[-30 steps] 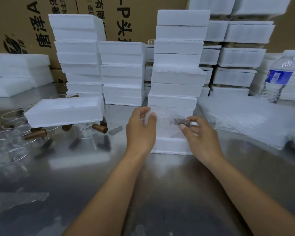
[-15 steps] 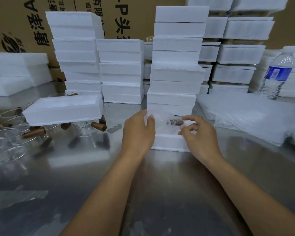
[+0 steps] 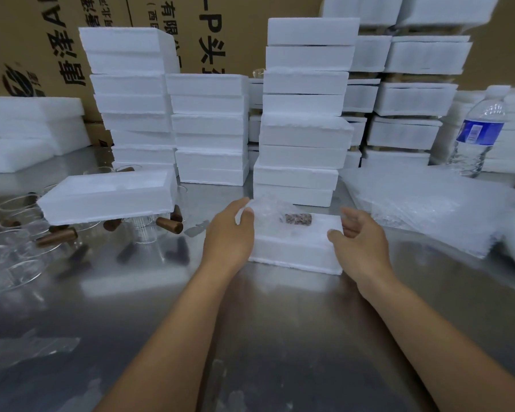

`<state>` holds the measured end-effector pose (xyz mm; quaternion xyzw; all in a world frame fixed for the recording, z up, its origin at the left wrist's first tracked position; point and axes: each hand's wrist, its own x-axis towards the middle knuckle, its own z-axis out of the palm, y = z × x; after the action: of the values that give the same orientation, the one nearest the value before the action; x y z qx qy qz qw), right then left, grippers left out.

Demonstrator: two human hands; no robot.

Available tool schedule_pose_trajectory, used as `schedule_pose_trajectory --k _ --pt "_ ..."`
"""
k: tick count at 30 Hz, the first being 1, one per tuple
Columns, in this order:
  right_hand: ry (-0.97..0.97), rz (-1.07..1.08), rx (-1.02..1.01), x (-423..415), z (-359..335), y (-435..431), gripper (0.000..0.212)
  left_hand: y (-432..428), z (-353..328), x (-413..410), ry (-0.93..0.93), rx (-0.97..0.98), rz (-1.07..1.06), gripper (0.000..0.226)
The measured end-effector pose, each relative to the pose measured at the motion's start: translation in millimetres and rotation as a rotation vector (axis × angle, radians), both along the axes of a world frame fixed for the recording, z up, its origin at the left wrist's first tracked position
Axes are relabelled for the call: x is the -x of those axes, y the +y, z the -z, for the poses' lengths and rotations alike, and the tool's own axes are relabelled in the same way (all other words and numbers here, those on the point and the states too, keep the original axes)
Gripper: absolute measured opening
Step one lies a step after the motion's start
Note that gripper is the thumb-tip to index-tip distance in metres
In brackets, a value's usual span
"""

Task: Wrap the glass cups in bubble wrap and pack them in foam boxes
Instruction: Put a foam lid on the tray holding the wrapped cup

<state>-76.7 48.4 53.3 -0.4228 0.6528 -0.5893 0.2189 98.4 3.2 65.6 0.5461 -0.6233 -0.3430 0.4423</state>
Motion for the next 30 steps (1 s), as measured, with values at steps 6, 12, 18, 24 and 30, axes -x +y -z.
schedule_pose_trajectory --k 6,12,18,24,30 --pt "-0.001 -0.08 -0.03 8.8 -3.2 -0.8 0.045 -3.9 -2.0 -5.0 0.036 0.007 0.017 0.035" --pt "0.011 -0.125 -0.035 11.3 -2.5 -0.2 0.045 -10.7 -0.3 -5.7 0.015 -0.038 0.015 0.036" --pt "0.092 -0.106 -0.013 7.8 0.1 2.2 0.042 6.9 -5.5 -2.8 -0.056 0.175 -0.062 0.04" --pt "0.172 -0.066 -0.025 6.7 -1.4 3.3 0.044 5.0 -27.7 -53.1 -0.506 0.538 -0.278 0.047" --pt "0.166 -0.072 0.007 3.3 -4.2 7.5 0.042 -14.3 -34.1 -91.6 -0.965 0.324 -0.369 0.049"
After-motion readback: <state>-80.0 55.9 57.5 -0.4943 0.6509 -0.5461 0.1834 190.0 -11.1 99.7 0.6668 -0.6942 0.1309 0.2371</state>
